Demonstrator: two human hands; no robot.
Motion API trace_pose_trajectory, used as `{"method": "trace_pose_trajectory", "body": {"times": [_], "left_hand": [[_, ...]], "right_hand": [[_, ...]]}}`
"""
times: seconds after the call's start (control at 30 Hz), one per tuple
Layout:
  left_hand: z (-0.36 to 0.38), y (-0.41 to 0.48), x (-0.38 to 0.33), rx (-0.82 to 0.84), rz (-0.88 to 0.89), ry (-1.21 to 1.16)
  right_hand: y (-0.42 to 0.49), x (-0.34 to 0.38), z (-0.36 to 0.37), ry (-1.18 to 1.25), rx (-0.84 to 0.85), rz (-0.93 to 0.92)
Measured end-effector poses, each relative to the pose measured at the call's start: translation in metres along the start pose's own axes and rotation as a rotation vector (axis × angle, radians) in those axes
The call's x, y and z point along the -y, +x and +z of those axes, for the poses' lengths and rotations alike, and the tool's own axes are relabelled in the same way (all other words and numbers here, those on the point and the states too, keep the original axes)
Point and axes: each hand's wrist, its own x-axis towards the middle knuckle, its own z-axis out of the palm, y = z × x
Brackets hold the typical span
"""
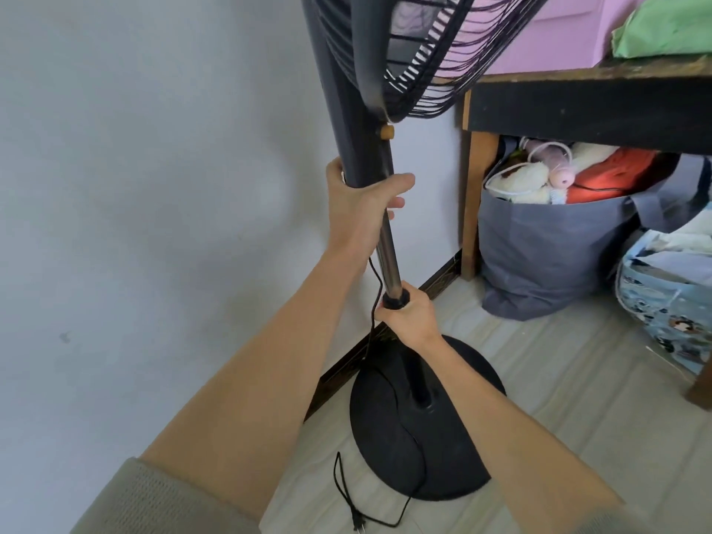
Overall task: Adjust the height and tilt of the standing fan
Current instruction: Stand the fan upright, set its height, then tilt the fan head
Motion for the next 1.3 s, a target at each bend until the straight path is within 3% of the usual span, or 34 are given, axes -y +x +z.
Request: {"method": "trace_pose_trajectory", "body": {"times": [0.1,0.23,0.3,0.37,0.43,0.5,0.57,0.67,0.8,0.93,0.97,1.0,1.1,1.17,1.23,1.3], "left_hand": [[-0.004,0.002,0.011,0.165,-0.098,-0.058],[-0.012,0.014,0.016,0.332,-0.044,0.050],[-0.008,0.014,0.022,0.359,-0.061,0.119],[0.002,0.010,0.027,0.285,-0.127,0.086],[0.017,0.010,0.033,0.086,-0.175,-0.024],[0.030,0.013,0.039,-0.123,-0.168,-0.036],[0.036,0.009,0.039,-0.237,-0.167,-0.049],[0.041,0.000,0.035,-0.368,-0.088,-0.060],[0.035,0.004,0.038,-0.315,-0.106,-0.014],[0.032,0.010,0.042,-0.329,-0.089,-0.032],[0.033,0.012,0.044,-0.348,-0.087,-0.048],[0.034,0.013,0.045,-0.371,-0.084,-0.059],[0.036,0.011,0.048,-0.458,-0.044,-0.048],[0.038,0.010,0.050,-0.496,0.004,-0.035],[0.035,0.012,0.049,-0.495,0.007,-0.025],[0.032,0.011,0.047,-0.472,-0.043,-0.037]], "right_hand": [[0.010,0.007,-0.011,-0.037,0.135,0.060],[0.015,0.013,-0.021,0.020,0.308,0.083],[0.016,0.012,-0.027,0.013,0.381,0.073],[0.019,0.011,-0.030,0.001,0.449,0.080],[0.016,0.008,-0.025,0.005,0.366,0.077],[0.008,0.003,-0.008,0.014,0.088,0.041],[-0.001,-0.003,0.011,0.010,-0.181,-0.014],[-0.006,-0.006,0.030,0.002,-0.328,-0.034],[-0.006,-0.005,0.021,0.041,-0.205,-0.082],[0.013,0.007,-0.013,0.135,0.320,0.031],[0.015,0.008,-0.014,0.117,0.351,0.062],[0.014,0.007,-0.011,0.070,0.284,0.064],[-0.001,0.000,0.019,-0.027,-0.149,-0.007],[-0.008,-0.004,0.031,-0.019,-0.280,-0.027],[-0.008,-0.006,0.032,-0.014,-0.251,-0.039],[-0.005,-0.005,0.022,-0.005,-0.119,-0.044]]}}
